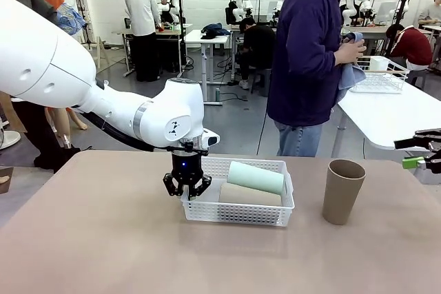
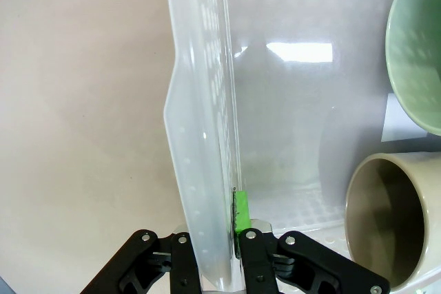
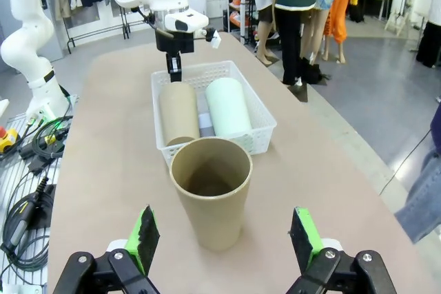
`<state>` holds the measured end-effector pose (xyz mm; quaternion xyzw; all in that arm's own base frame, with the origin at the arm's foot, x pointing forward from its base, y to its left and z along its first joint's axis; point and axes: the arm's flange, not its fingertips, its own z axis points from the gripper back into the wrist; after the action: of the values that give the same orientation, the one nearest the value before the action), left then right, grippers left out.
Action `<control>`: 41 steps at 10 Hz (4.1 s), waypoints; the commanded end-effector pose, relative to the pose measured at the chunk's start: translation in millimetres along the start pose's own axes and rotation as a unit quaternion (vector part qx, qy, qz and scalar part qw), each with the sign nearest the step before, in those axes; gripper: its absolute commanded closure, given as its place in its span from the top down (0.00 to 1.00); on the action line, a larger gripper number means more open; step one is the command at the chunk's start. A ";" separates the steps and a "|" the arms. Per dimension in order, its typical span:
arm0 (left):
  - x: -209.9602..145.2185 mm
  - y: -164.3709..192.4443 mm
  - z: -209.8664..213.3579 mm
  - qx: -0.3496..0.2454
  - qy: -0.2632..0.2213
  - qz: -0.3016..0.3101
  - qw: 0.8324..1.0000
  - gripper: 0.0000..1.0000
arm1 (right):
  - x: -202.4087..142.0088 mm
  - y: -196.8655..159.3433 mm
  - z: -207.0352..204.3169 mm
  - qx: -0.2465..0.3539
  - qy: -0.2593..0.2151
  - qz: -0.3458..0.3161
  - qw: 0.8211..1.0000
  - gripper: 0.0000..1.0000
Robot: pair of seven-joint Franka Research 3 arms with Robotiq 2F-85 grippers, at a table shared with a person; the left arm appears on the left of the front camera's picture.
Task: Clean and organize the cups into the basket.
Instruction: Pick up the Reusable plastic cup from the right side of the table and stack it inside the Organizing basket in the center of the table.
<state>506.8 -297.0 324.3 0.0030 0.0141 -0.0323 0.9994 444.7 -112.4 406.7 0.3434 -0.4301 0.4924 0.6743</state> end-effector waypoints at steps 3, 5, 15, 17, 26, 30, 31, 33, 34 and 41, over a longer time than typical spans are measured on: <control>-2.4 1.5 -1.4 0.003 0.002 -0.005 1.000 0.00 | -68.6 -44.3 -26.6 0.045 0.048 -0.053 0.996 1.00; -2.4 1.5 -1.4 0.003 0.002 -0.005 1.000 0.00 | -85.1 -51.6 -35.8 0.062 0.053 -0.058 0.995 1.00; -2.4 1.5 -1.4 0.003 0.002 -0.005 1.000 0.00 | -96.1 -48.9 -99.2 0.125 0.050 -0.032 0.990 1.00; -2.4 1.5 -1.4 0.003 0.002 -0.005 1.000 0.00 | -96.1 -48.9 -99.2 0.125 0.050 -0.032 0.990 1.00; -2.4 1.5 -1.4 0.003 0.002 -0.005 1.000 0.00 | -102.2 -50.4 -132.9 0.132 0.044 0.021 0.990 1.00; -2.4 1.5 -1.4 0.003 0.002 -0.005 1.000 0.00 | -103.3 -53.9 -151.1 0.145 0.004 0.020 0.989 1.00; -2.4 1.5 -1.4 0.003 0.002 -0.005 1.000 0.00 | -103.1 -54.6 -159.5 0.151 -0.006 0.019 0.988 1.00; -2.4 1.5 -1.4 0.003 0.002 -0.005 1.000 0.00 | -102.9 -55.6 -173.7 0.162 -0.027 0.017 0.986 1.00; -2.4 1.5 -1.4 0.003 0.002 -0.005 1.000 0.00 | -103.3 -55.2 -179.3 0.169 -0.030 0.013 0.985 1.00; -2.4 1.5 -1.4 0.003 0.002 -0.005 1.000 0.00 | -105.2 -54.7 -194.2 0.191 -0.046 0.037 0.980 0.41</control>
<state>506.7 -297.0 324.3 0.0031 0.0141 -0.0322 0.9994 524.5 4.0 234.3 0.4696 -0.3607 0.5690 0.5707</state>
